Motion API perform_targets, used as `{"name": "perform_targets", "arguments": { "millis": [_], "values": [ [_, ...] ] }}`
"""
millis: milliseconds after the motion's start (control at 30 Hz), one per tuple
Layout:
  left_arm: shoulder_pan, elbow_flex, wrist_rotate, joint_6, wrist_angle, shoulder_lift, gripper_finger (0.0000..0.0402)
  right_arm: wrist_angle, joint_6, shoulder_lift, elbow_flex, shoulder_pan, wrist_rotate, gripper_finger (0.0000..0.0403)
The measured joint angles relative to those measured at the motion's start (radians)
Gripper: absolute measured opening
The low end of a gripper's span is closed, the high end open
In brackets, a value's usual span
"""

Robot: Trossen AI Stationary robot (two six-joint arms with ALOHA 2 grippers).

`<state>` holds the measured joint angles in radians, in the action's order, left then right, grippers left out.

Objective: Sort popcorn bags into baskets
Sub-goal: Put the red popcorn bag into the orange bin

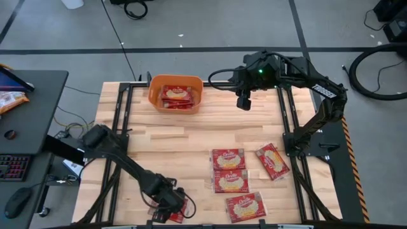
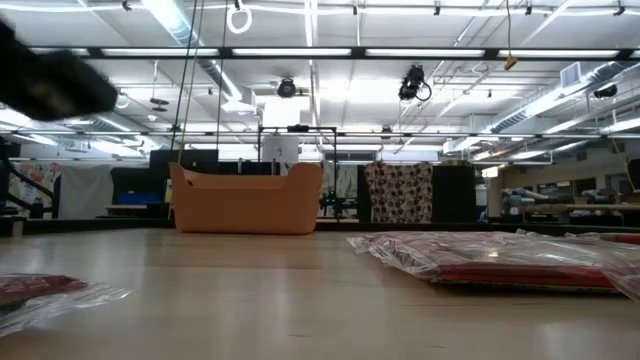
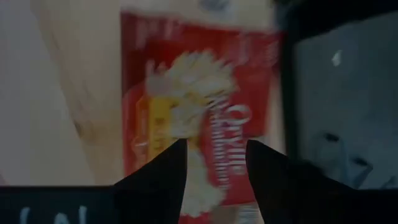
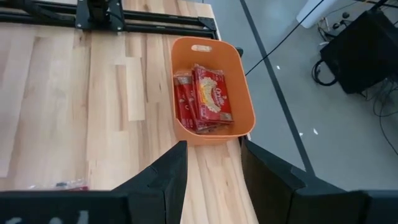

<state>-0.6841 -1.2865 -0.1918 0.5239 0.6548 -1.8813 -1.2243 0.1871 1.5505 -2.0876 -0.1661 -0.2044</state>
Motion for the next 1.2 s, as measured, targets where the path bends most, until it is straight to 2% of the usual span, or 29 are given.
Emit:
{"name": "perform_targets", "arguments": {
  "millis": [200,267,367,500,567,700,800,1033,1200],
  "values": [
    [0.020,-0.005,-0.006,-0.011,0.041,-0.085,0.0160,-0.007,0.000,0.000,0.000,-0.003,0.000,0.0155],
    [0.033,-0.009,0.022,0.000,0.092,-0.099,0.0156,-0.009,0.000,0.000,0.000,-0.002,0.000,0.0155],
    [0.063,-0.007,0.171,0.048,0.233,-0.104,0.0151,-0.010,0.000,0.000,0.000,-0.002,0.018,0.0155],
    [0.120,-0.002,0.439,0.108,0.405,-0.111,0.0142,-0.010,0.000,0.000,0.000,-0.002,0.029,0.0155],
    [0.152,0.002,0.492,0.119,0.431,-0.111,0.0142,-0.010,0.001,0.000,0.000,-0.002,0.039,0.0155],
    [0.197,0.003,0.499,0.120,0.397,-0.076,0.0141,-0.011,0.008,0.000,0.000,-0.002,0.045,0.0155],
    [0.206,0.024,0.549,0.120,0.396,-0.025,0.0141,-0.021,0.008,0.000,0.000,-0.002,0.046,0.0155],
    [0.231,0.270,0.542,0.221,0.260,0.261,0.0141,-0.052,0.008,0.000,0.000,-0.002,0.048,0.0155],
    [0.221,0.346,0.504,0.077,0.078,0.389,0.0143,-0.066,0.000,0.000,0.000,-0.002,0.047,0.0155]
  ]
}}
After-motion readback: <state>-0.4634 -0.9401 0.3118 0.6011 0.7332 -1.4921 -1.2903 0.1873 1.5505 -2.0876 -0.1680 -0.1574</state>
